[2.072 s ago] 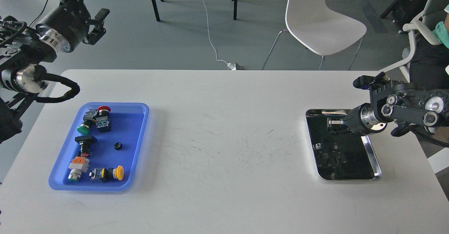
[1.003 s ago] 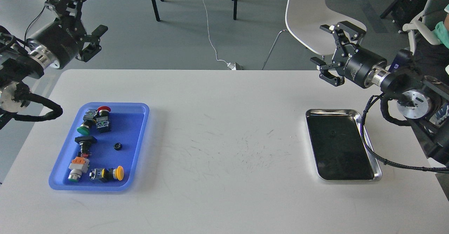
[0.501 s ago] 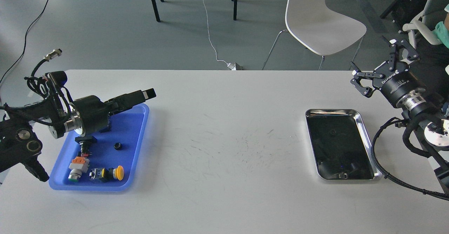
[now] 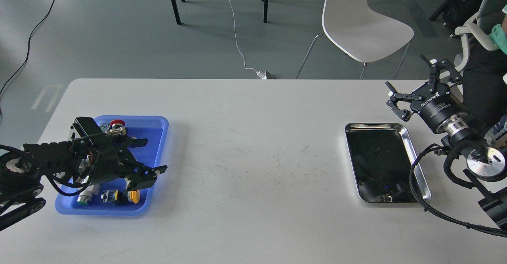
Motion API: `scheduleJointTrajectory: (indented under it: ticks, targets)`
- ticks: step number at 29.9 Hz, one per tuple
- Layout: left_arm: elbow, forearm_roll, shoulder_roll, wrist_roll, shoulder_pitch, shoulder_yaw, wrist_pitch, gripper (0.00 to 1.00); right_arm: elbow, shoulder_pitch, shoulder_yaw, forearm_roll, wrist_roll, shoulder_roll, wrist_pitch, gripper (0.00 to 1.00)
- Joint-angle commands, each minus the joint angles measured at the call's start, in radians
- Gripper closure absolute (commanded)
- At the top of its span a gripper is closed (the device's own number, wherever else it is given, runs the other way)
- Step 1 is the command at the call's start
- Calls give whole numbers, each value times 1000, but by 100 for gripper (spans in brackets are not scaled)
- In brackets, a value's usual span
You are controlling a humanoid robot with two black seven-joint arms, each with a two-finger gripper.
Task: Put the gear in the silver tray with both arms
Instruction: 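Grasp another small black gear in the blue tray with the left gripper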
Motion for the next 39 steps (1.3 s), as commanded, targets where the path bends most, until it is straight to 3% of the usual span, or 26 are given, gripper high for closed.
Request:
scheduleJointTrajectory:
  ticks: [1,9,14,20,34,39]
  targets:
    - [97,19,-9,-13,0,21,57,5,2,0,-5,0,0,0,0,4]
    - [125,19,-18,-36,0,63,73,9,2,-5,-14,-5,0,0,0,4]
    - [189,19,-39,-40,-5,84,88,16,2,-3,-14,-6,0,0,0,4]
    - [251,19,-72,-76,-8,86,88,26,2,-3,-15,-14,0,0,0,4]
    - [300,19,-75,-143,-57,129,64,43,3,4,-18,-15,-2,2,0,4]
    - [312,19,-84,-144,-77,130,59,47,5,4,-18,-20,-2,2,0,4]
